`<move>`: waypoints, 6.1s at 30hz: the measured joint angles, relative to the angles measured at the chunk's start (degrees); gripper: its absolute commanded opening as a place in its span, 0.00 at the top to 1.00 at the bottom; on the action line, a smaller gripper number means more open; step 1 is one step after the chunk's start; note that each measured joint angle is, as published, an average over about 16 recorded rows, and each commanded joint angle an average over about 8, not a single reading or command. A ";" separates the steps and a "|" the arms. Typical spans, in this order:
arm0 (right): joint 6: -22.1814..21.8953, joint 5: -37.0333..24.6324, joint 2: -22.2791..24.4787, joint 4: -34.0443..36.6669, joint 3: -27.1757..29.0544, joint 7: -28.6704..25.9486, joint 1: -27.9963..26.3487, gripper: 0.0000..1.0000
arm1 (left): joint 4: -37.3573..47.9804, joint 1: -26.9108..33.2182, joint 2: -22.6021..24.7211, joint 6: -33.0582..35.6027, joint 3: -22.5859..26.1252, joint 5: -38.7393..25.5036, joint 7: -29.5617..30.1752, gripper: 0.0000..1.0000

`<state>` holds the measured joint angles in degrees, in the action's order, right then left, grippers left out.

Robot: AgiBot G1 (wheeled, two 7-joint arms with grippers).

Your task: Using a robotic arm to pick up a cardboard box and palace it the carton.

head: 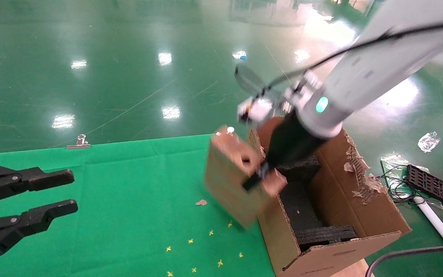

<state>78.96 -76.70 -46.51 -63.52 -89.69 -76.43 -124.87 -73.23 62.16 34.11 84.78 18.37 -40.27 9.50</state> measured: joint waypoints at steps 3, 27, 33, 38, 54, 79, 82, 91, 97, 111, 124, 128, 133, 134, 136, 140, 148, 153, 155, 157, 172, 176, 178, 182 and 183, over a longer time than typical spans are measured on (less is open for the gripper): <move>-1.44 1.42 2.90 1.37 2.45 3.25 -2.42 1.00 | 0.00 0.00 0.00 0.00 0.01 0.00 0.00 1.00; 2.22 -3.93 16.39 23.54 1.97 13.43 -5.01 1.00 | 0.00 0.01 -0.02 -0.02 0.05 0.03 -0.02 0.07; 1.97 -4.81 15.98 27.39 0.19 13.48 -1.10 1.00 | 0.00 0.01 -0.02 -0.02 0.06 0.04 -0.03 0.00; 1.13 -5.43 14.87 30.31 -0.92 13.59 1.75 1.00 | 0.00 0.02 -0.03 -0.03 0.07 0.05 -0.03 0.00; -4.69 -5.48 9.80 38.17 -2.50 13.90 11.14 1.00 | 0.00 0.02 -0.04 -0.04 0.10 0.07 -0.05 0.00; -19.53 2.34 3.16 46.96 1.00 21.37 28.25 0.34 | 0.00 0.03 -0.06 -0.06 0.14 0.09 -0.07 0.00; -19.41 2.61 2.69 48.06 1.16 22.07 28.41 0.02 | 0.00 0.03 -0.06 -0.06 0.14 0.10 -0.07 0.00; -18.56 2.39 1.71 50.96 1.10 23.37 27.40 0.00 | 0.00 0.04 -0.06 -0.07 0.16 0.11 -0.08 0.00; -18.12 2.07 1.31 52.21 0.99 23.88 26.32 0.00 | 0.00 0.04 -0.07 -0.07 0.17 0.12 -0.08 0.00; -16.94 2.64 2.44 50.85 2.15 27.22 19.30 0.00 | 0.00 0.05 -0.08 -0.08 0.19 0.13 -0.10 0.00; -17.06 2.08 9.69 37.06 4.67 32.26 2.83 0.00 | 0.00 0.05 -0.09 -0.09 0.22 0.15 -0.11 0.00; -17.72 2.19 12.95 31.09 5.51 31.97 -0.29 0.00 | 0.00 0.05 -0.09 -0.10 0.22 0.15 -0.11 0.00; -18.93 2.70 16.28 24.79 6.58 31.12 -1.92 0.00 | 0.01 0.05 -0.09 -0.10 0.23 0.16 -0.12 0.00; -19.13 2.88 16.77 23.76 6.89 31.00 -1.90 0.00 | 0.01 0.05 -0.09 -0.10 0.23 0.16 -0.12 0.00; -19.46 3.32 17.56 21.92 7.68 30.90 -1.58 0.00 | 0.01 0.05 -0.09 -0.11 0.23 0.16 -0.12 0.00; -19.48 4.56 18.32 19.21 9.99 31.39 0.05 0.00 | 0.03 0.05 -0.09 -0.11 0.23 0.16 -0.13 0.00; -17.03 8.11 17.97 15.17 17.28 35.03 6.85 0.00 | 0.05 0.06 -0.09 -0.10 0.24 0.17 -0.14 0.00; -14.73 10.71 17.34 12.73 22.74 38.00 12.32 0.00 | 0.05 0.06 -0.09 -0.10 0.25 0.18 -0.14 0.00; -13.81 11.74 17.09 11.75 24.93 39.19 14.51 0.00 | 0.05 0.07 -0.09 -0.10 0.26 0.18 -0.15 0.00; -12.89 12.77 16.84 10.77 27.11 40.38 16.69 0.00 | 0.06 0.07 -0.09 -0.10 0.26 0.18 -0.15 0.00; -5.97 20.55 14.95 3.43 43.52 49.30 33.12 0.00 | 0.06 0.07 -0.10 -0.11 0.29 0.20 -0.16 0.00; -4.14 22.61 14.45 1.48 47.87 51.66 37.48 0.00 | 0.06 0.08 -0.11 -0.11 0.29 0.20 -0.16 0.00; -3.21 23.65 14.20 0.50 50.07 52.85 39.67 0.00 | 0.06 0.08 -0.11 -0.11 0.29 0.20 -0.16 0.00; -1.37 25.72 13.70 -1.46 54.44 55.23 44.05 0.00 | 0.06 0.08 -0.11 -0.12 0.30 0.21 -0.17 0.00; -0.91 26.24 13.57 -1.95 55.53 55.82 45.14 0.00 | 0.06 0.08 -0.11 -0.12 0.30 0.21 -0.17 0.00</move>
<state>78.05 -50.45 -32.93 -65.46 -34.16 -20.61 -79.72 -73.17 62.23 34.00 84.66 18.67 -40.06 9.33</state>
